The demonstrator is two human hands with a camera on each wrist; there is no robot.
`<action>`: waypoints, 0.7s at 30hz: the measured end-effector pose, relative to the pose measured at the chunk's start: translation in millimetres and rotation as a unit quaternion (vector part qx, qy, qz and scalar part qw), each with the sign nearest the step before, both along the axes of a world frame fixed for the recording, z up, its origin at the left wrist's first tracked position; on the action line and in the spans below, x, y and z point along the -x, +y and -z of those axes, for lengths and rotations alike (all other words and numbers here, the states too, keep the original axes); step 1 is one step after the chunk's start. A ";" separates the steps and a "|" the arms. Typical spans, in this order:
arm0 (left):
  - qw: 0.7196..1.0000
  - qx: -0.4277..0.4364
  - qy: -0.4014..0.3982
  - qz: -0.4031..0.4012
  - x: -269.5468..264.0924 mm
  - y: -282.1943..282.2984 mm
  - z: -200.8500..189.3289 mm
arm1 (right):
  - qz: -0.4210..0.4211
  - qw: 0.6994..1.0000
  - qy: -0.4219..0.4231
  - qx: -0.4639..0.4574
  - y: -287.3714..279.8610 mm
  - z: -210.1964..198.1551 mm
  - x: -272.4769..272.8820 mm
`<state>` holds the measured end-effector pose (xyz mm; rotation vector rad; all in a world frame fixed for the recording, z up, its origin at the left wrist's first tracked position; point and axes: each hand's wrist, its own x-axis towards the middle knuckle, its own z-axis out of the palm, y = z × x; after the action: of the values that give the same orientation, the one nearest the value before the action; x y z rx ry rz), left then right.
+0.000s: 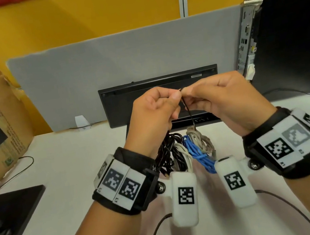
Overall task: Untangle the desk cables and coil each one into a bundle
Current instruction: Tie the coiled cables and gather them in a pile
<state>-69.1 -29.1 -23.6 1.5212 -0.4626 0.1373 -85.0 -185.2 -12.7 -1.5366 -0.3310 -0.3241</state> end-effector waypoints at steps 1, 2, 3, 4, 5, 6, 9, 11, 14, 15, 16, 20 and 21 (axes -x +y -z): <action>1.000 -0.009 -0.005 -0.001 -0.7 0.5 0.8 | 0.004 1.000 0.006 0.009 -0.1 -0.5 -0.5; 1.000 -0.020 -0.011 -0.001 -1.1 0.5 1.4 | 0.012 1.000 0.010 0.022 -0.2 -0.8 -0.9; 0.999 -0.031 -0.019 0.002 -1.2 0.7 2.1 | 0.021 0.999 0.012 0.036 -0.7 -0.5 -1.2; 0.999 -0.039 -0.026 0.006 -1.5 0.6 2.6 | 0.028 0.998 0.014 0.047 -1.5 -0.4 -1.5; 0.998 -0.044 -0.032 0.010 -1.8 0.6 3.2 | 0.031 0.998 0.016 0.056 -2.2 -0.1 -1.7; 0.998 -0.048 -0.037 0.011 -2.3 0.7 3.6 | 0.032 0.997 0.018 0.066 -2.8 -0.1 -1.7; 0.997 -0.060 -0.044 0.011 -3.4 0.3 5.4 | 0.045 0.993 0.016 0.107 -4.0 -0.5 -2.2; 0.997 -0.064 -0.044 0.011 -3.8 -0.6 7.2 | 0.061 0.988 0.006 0.143 -4.9 -1.4 -2.2; 0.997 -0.072 -0.039 0.011 -3.7 -3.7 10.0 | 0.101 0.973 -0.017 0.206 -6.8 -2.0 -1.9; 0.996 -0.075 -0.040 0.011 -3.5 -4.9 10.7 | 0.120 0.965 -0.023 0.232 -7.2 -1.7 -2.3; 0.996 -0.077 -0.042 0.011 -3.4 -5.9 11.3 | 0.135 0.957 -0.022 0.256 -7.3 -1.7 -3.1; 0.995 -0.081 -0.053 0.010 -3.8 -7.1 13.1 | 0.092 0.956 0.085 0.266 -4.1 -3.7 -6.6; 0.995 -0.080 -0.052 0.011 -4.2 -6.9 13.4 | 0.071 0.962 0.115 0.237 -3.2 -4.2 -7.1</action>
<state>-64.9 -36.0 -37.1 1.6704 -0.5846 0.1649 -77.9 -188.5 -8.5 -2.0544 -0.1171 -0.1801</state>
